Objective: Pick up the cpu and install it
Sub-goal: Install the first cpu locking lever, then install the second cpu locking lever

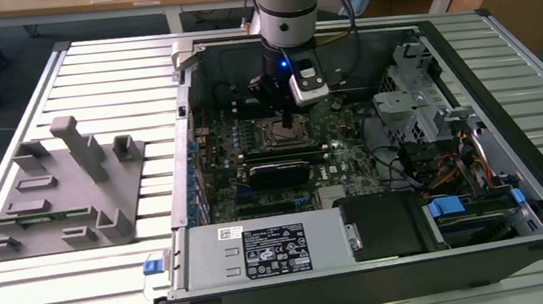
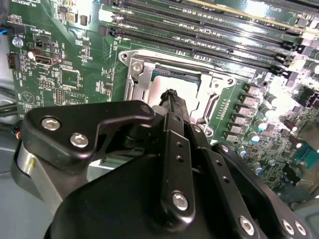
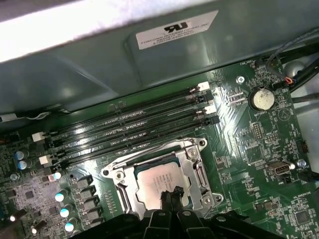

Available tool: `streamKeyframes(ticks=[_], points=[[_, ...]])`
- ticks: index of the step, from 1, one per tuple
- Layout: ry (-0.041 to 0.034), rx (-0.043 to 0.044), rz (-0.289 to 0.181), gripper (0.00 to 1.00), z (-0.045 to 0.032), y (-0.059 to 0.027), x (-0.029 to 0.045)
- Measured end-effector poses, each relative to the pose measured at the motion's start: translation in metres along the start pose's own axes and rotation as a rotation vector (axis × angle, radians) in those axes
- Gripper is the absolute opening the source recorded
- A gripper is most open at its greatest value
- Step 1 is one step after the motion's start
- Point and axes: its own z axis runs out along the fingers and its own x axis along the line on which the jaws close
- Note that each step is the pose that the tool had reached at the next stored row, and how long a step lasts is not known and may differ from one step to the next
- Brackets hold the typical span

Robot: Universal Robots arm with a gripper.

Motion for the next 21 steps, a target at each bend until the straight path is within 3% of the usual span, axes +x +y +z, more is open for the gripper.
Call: streamKeyframes(ticks=[5,21], points=[[0.0000,-0.0002,0.000,0.11,-0.0056,0.0000,-0.0002],[0.0000,-0.0002,0.000,0.11,-0.0067,0.0000,-0.0002]])
